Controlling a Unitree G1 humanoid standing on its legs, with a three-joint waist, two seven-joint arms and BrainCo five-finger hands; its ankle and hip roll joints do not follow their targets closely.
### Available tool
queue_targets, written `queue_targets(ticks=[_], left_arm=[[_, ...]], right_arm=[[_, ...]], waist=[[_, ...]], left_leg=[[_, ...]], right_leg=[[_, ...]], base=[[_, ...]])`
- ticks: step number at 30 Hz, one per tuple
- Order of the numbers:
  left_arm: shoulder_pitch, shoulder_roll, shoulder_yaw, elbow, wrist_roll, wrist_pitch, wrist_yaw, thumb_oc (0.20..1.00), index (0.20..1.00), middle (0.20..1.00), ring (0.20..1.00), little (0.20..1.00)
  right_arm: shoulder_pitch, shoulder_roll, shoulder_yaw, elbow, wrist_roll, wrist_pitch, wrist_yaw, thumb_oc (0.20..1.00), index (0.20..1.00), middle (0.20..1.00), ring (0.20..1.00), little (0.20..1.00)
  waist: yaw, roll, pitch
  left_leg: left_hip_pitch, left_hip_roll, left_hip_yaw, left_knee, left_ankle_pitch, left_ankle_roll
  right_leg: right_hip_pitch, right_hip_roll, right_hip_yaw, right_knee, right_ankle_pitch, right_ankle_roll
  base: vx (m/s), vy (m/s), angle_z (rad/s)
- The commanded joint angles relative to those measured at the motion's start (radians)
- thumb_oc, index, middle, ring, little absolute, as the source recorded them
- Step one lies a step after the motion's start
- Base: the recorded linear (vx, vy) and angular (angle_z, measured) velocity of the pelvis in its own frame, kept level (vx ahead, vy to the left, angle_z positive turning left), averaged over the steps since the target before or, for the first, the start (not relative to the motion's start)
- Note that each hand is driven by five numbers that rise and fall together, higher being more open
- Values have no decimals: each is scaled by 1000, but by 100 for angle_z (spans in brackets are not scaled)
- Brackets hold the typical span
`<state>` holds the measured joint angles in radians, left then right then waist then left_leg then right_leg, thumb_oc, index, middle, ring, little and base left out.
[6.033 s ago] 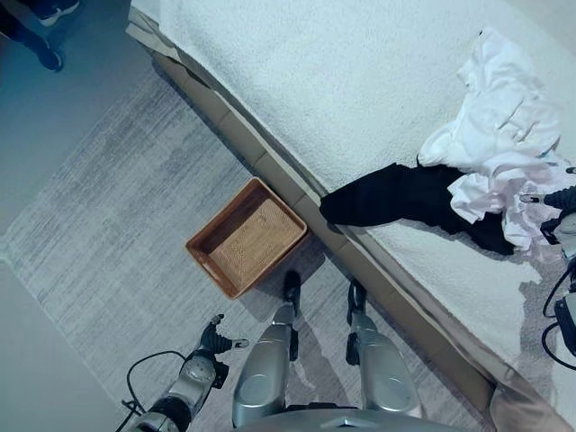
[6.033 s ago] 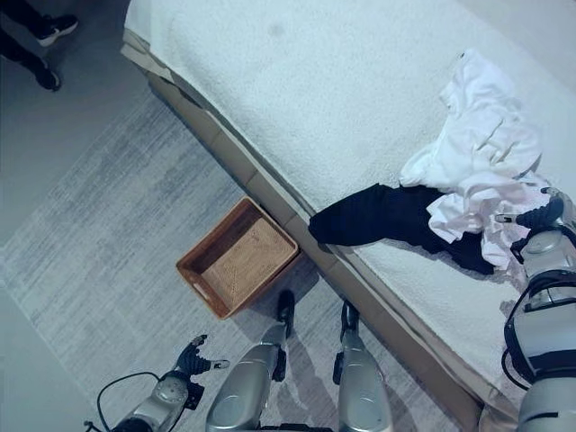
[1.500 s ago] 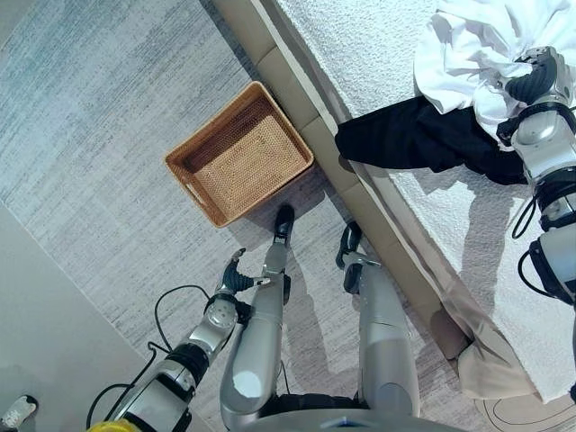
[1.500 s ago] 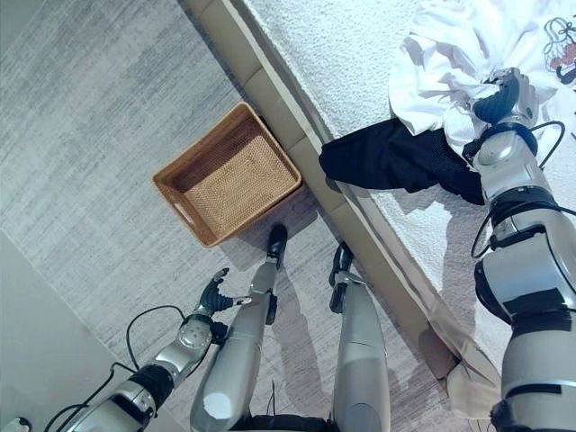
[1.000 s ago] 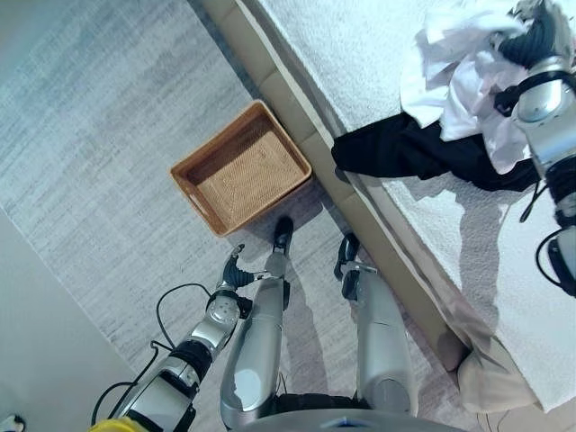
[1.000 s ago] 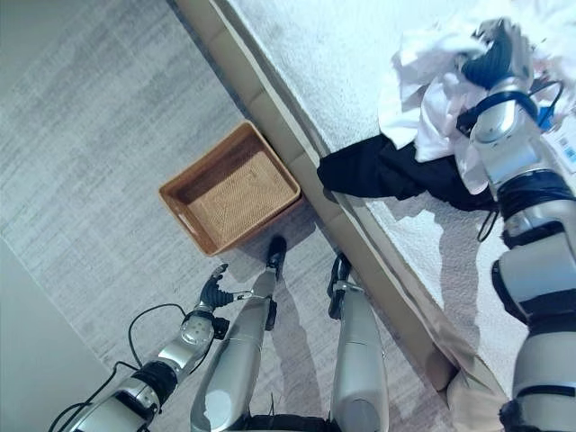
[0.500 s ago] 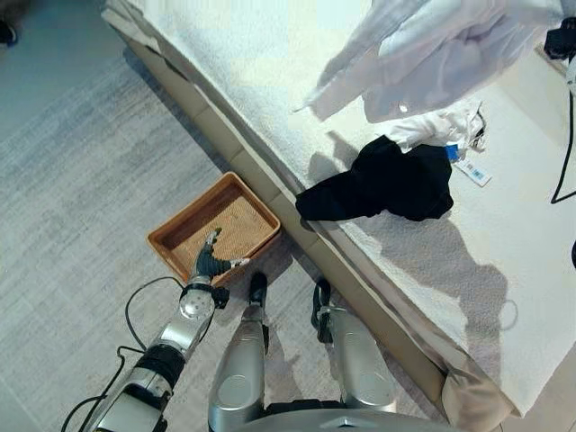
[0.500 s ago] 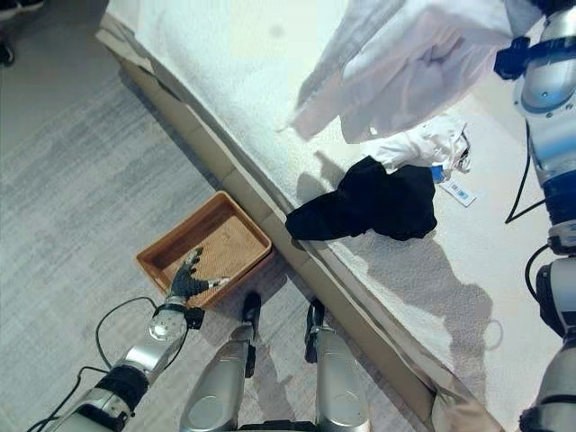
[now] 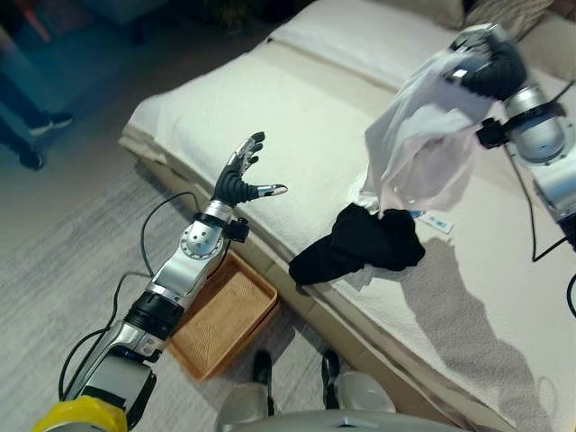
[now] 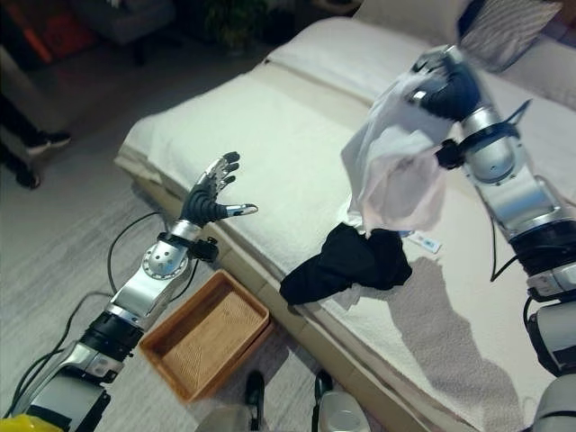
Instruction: Pick up clothes into the bucket
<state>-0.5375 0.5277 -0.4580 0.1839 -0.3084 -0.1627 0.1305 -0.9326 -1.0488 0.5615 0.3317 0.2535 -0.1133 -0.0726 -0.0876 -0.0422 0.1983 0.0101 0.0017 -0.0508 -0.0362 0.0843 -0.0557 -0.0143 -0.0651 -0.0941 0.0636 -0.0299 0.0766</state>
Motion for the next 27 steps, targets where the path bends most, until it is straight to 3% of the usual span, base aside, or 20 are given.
queue_targets(ticks=[1,5,6,11,21,23,24,27], left_arm=[[-10,-17,-29,35,-1,-18,-19,1000,1000,1000,1000,1000],[-65,-53,-103,47,-92,-4,-57,1000,1000,1000,1000,1000],[-105,-53,-165,51,-145,9,-88,1000,1000,1000,1000,1000],[-190,-59,-290,49,-242,34,-128,1000,1000,1000,1000,1000],[-212,-248,-419,123,-301,80,-154,1000,1000,1000,1000,1000],[-223,-271,-460,118,-419,100,-191,1000,1000,1000,1000,1000],[-239,-256,-517,80,-584,143,-253,1000,1000,1000,1000,1000],[-246,-216,-573,41,-688,173,-275,1000,1000,1000,1000,1000]], right_arm=[[-25,-22,21,-71,95,-20,56,200,200,200,200,200],[-5,-49,72,-145,154,-16,115,200,200,200,200,200],[-8,-55,99,-164,172,-10,128,200,200,200,200,200],[-11,-54,117,-227,210,-15,132,200,200,200,200,200],[-6,-21,102,-352,281,-49,131,200,200,200,200,200],[-24,-14,111,-366,296,-56,127,200,200,200,200,200],[-41,-2,133,-370,312,-58,135,200,200,200,200,200],[-55,20,164,-356,314,-57,136,200,200,200,200,200]], waist=[[6,-63,-111],[0,-62,-128],[-1,-60,-131],[-7,-53,-134],[-15,-55,-126],[-20,-52,-125],[-23,-48,-126],[-25,-43,-128]], left_leg=[[-29,4,30,94,-120,-11],[-12,5,34,86,-120,-11],[-6,6,35,83,-119,-12],[0,4,34,81,-118,-12],[-5,-3,18,95,-121,-9],[-8,-4,17,99,-121,-9],[-7,-4,18,98,-121,-9],[-8,-4,16,98,-120,-9]], right_leg=[[-24,-44,29,14,23,61],[-4,-45,29,1,26,62],[4,-46,29,-4,28,62],[10,-49,26,-10,32,65],[15,-52,19,1,24,64],[14,-54,19,2,26,64],[14,-54,19,-1,27,66],[14,-53,21,-4,29,66]], base=[[23,-8,-7],[28,-1,-10],[0,0,0],[0,0,0],[-1,0,0],[0,0,0],[0,0,0],[0,0,0]])
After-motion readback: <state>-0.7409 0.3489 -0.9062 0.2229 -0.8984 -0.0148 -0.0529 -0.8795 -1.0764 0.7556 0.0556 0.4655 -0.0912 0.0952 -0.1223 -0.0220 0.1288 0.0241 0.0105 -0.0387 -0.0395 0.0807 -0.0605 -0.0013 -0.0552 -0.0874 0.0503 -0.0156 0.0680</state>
